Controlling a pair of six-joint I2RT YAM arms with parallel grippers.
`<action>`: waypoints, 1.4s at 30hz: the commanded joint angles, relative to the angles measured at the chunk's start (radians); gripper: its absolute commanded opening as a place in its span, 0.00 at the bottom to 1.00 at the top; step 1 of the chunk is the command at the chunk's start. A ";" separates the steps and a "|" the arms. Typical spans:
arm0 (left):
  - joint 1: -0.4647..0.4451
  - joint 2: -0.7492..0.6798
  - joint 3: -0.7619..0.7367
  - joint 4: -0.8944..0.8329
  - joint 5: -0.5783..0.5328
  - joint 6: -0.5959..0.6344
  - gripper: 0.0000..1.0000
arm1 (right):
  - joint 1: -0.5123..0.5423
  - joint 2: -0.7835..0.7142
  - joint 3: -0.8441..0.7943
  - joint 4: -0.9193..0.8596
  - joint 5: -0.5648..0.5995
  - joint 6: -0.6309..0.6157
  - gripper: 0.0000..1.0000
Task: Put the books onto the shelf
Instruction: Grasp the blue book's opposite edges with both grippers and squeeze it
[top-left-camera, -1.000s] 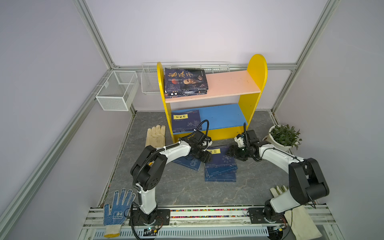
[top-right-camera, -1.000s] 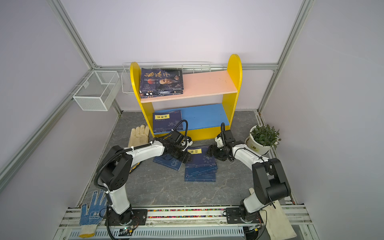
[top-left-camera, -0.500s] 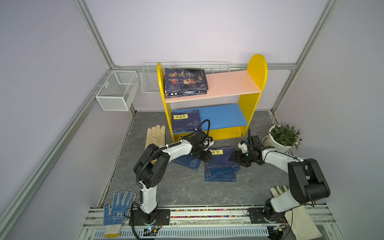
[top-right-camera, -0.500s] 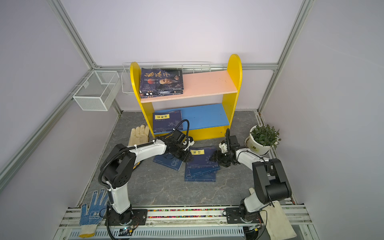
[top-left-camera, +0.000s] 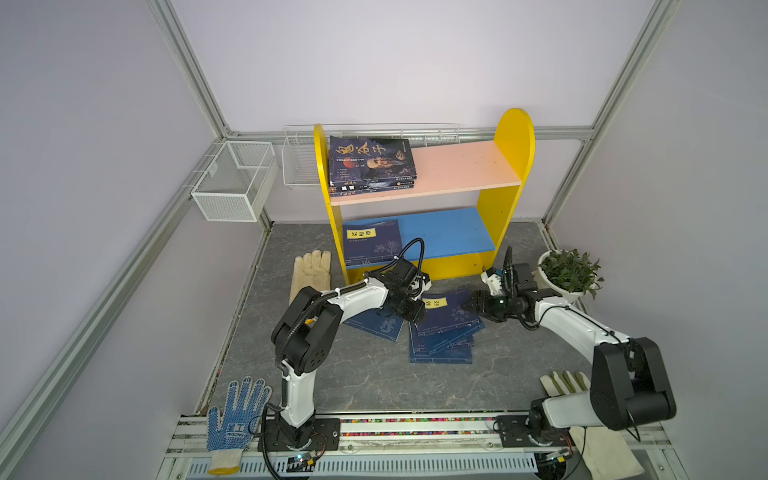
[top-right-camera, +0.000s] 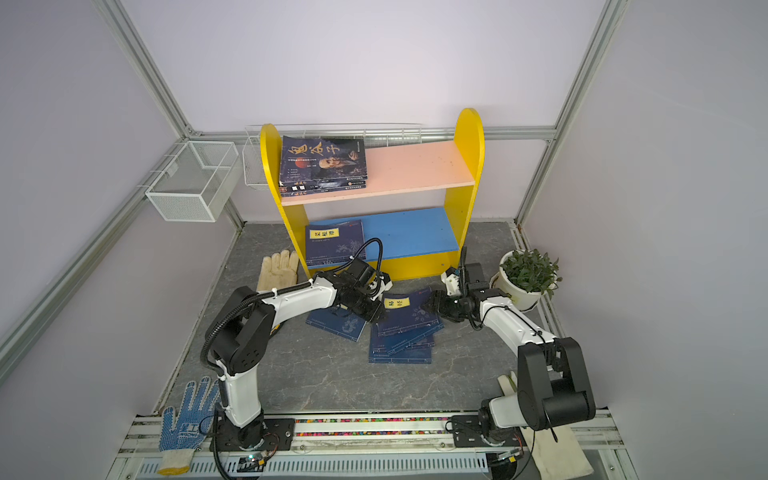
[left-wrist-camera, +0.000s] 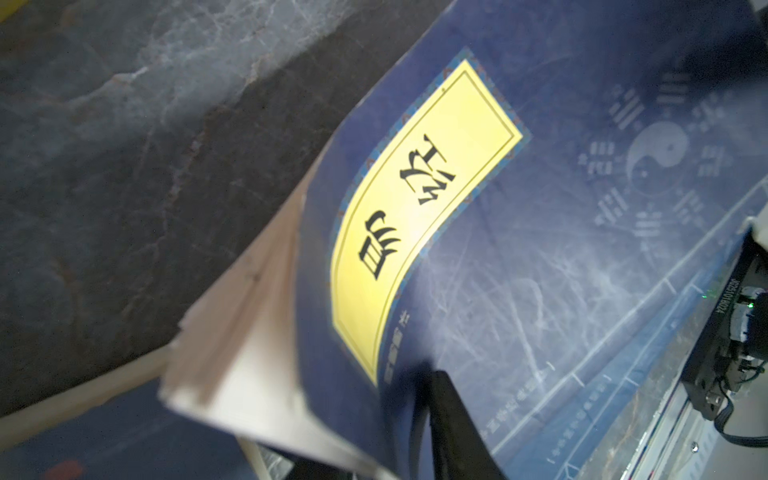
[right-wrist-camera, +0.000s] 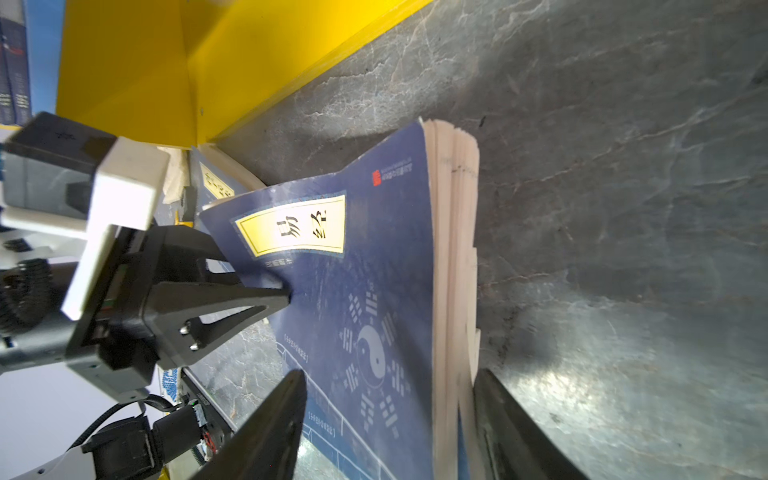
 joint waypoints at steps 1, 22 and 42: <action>-0.021 0.039 0.001 -0.049 -0.020 0.032 0.28 | 0.010 0.005 0.024 -0.018 0.062 -0.031 0.68; -0.022 0.041 0.001 -0.052 -0.023 0.030 0.27 | 0.067 0.075 -0.027 0.073 -0.055 -0.013 0.68; -0.022 0.041 0.000 -0.056 -0.029 0.033 0.24 | 0.055 -0.036 -0.100 -0.117 0.044 -0.019 0.69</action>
